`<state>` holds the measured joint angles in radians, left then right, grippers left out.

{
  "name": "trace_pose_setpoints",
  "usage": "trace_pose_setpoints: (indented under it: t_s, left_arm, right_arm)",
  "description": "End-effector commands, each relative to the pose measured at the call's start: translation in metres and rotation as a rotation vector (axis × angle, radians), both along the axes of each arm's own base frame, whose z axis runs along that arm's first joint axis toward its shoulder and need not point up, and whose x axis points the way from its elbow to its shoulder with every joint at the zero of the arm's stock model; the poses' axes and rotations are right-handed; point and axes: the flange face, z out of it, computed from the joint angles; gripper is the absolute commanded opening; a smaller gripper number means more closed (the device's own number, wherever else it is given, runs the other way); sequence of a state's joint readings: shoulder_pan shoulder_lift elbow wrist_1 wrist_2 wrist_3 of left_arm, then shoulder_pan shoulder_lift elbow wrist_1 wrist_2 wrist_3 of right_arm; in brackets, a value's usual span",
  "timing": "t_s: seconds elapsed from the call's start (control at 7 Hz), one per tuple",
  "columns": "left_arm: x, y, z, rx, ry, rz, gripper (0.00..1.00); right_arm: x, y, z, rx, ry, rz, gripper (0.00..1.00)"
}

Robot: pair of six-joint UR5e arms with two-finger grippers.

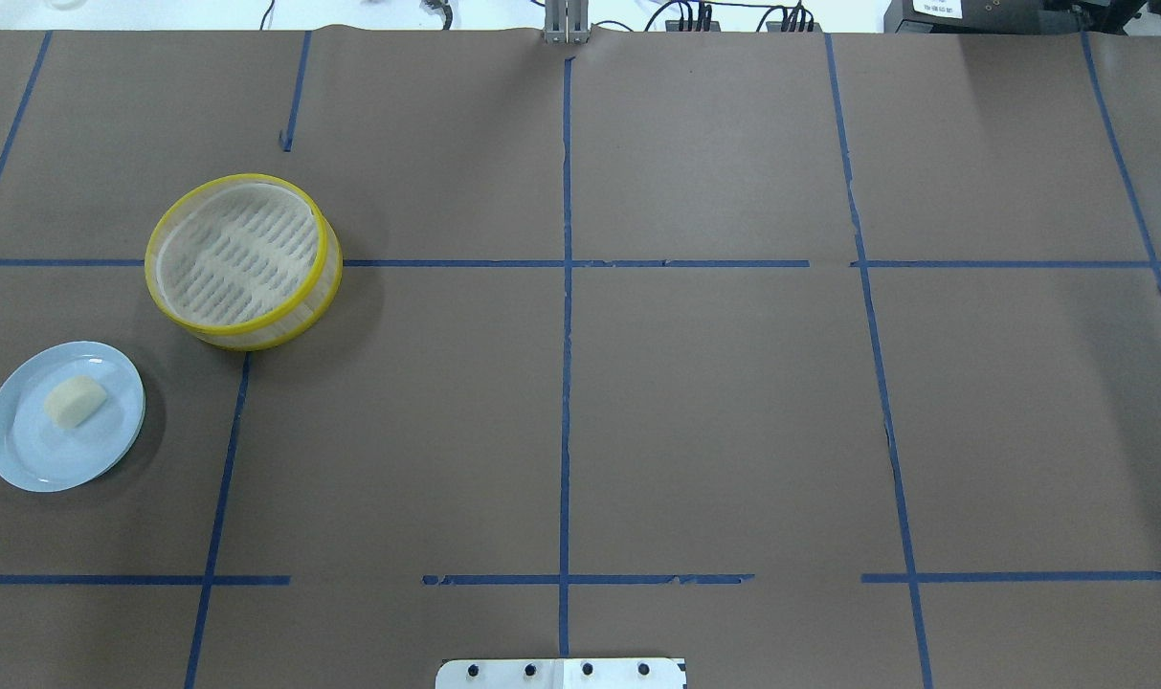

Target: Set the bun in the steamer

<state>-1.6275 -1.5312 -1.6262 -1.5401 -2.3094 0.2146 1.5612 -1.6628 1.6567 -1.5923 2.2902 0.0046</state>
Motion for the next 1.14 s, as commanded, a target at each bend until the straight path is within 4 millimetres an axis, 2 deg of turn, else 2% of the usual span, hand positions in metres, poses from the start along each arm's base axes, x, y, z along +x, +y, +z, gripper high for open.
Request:
trace_pose_setpoints:
  t_s: [0.0, 0.29, 0.86, 1.0]
  left_arm:
    - [0.0, 0.0, 0.001, 0.002, -0.001, 0.002, 1.0]
    - [0.0, -0.002, -0.01, 0.024, -0.004, 0.002, 1.0]
    - [0.0, -0.009, -0.073, 0.149, -0.019, -0.002, 1.0]
    - [0.002, -0.006, -0.098, 0.195, -0.014, 0.0, 1.0]
  right_arm:
    - [0.0, 0.0, 0.0, 0.0, 0.0, 0.0, 1.0]
    - [0.0, 0.0, 0.0, 0.0, 0.0, 0.0, 1.0]
    - [-0.001, 0.0, 0.0, 0.0, 0.0, -0.001, 1.0]
    - [-0.001, 0.0, 0.0, 0.0, 0.0, -0.001, 1.0]
